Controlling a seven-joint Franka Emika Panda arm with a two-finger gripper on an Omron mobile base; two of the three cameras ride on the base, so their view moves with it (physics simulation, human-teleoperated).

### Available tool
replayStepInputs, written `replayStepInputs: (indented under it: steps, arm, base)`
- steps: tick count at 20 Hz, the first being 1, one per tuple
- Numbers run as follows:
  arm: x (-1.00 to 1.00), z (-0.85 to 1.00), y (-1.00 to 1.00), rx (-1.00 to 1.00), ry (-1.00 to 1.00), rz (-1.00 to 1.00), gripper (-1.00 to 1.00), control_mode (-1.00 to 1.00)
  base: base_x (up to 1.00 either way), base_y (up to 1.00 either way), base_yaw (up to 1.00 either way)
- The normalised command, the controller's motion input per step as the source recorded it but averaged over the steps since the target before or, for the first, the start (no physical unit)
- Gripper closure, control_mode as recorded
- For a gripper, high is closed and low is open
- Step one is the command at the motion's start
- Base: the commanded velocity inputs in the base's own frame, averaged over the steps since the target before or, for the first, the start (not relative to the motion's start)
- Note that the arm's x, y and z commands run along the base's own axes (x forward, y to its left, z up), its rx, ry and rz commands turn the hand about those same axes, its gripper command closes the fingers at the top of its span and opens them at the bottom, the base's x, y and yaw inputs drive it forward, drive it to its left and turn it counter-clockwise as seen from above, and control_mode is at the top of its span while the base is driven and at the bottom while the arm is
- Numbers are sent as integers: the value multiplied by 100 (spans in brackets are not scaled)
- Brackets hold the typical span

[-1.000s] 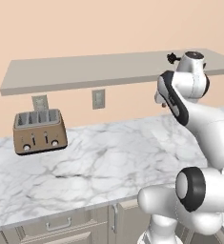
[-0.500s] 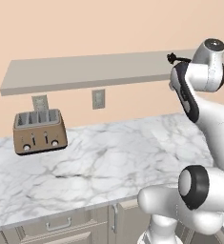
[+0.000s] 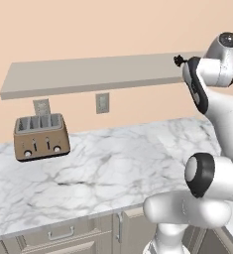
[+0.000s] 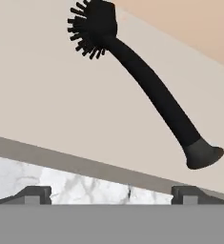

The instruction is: Locate and retrieve the soap dispenser and dish brush from the cabinet. Place them next to the sink.

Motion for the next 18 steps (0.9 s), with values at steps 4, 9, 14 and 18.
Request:
replayStepInputs:
  steps: [4, 9, 14, 18]
  arm:
    - [33, 71, -16, -18, 14, 4, -100, -100]
    - [59, 22, -10, -3, 25, 0, -100, -100]
    - [42, 0, -32, 13, 12, 0, -100, -100]
    - [36, 0, -36, 15, 8, 2, -100, -100]
  base:
    - [0, 0, 0]
    - [0, 0, 0]
    - [0, 0, 0]
    - [0, 0, 0]
